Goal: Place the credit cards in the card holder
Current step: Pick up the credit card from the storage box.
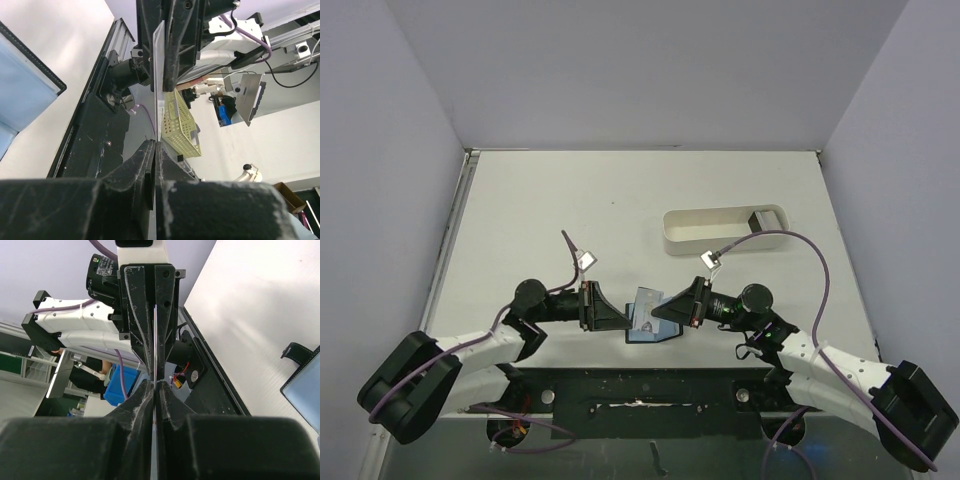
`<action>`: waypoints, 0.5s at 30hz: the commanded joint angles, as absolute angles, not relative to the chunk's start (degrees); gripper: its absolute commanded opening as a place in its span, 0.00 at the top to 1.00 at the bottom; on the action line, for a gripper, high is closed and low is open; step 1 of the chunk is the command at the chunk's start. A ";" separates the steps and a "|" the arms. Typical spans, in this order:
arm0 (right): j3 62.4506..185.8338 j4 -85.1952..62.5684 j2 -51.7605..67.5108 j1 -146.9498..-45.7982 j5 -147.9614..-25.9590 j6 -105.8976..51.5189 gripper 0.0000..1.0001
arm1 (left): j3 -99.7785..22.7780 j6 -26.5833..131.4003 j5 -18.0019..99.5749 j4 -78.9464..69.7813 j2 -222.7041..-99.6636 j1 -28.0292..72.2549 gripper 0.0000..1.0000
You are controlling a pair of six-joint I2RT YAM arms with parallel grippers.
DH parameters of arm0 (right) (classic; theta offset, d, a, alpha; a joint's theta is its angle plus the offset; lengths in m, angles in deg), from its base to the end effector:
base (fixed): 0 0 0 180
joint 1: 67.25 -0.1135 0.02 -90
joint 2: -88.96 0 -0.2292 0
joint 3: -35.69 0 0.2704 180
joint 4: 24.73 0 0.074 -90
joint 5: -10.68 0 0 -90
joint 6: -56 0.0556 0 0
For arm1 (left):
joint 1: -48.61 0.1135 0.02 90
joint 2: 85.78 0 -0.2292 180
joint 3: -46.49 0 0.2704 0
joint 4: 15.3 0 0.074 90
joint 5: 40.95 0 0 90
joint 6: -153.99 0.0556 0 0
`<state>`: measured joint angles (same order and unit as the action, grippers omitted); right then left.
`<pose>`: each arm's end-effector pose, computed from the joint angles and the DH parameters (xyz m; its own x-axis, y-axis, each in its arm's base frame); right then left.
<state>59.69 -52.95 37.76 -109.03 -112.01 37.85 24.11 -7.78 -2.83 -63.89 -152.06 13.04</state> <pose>0.1572 0.1807 0.1707 -0.9114 0.2582 -0.3206 -0.3127 0.0722 0.9471 0.1621 -0.1697 0.1447 -0.9260 -0.0586 -0.3729 0.3750 -0.0308 -0.9265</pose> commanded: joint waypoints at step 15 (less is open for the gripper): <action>63.99 -39.75 40.07 -109.45 -110.06 32.43 0.90 | 22.00 -2.53 4.49 -55.40 -147.98 13.24 1.00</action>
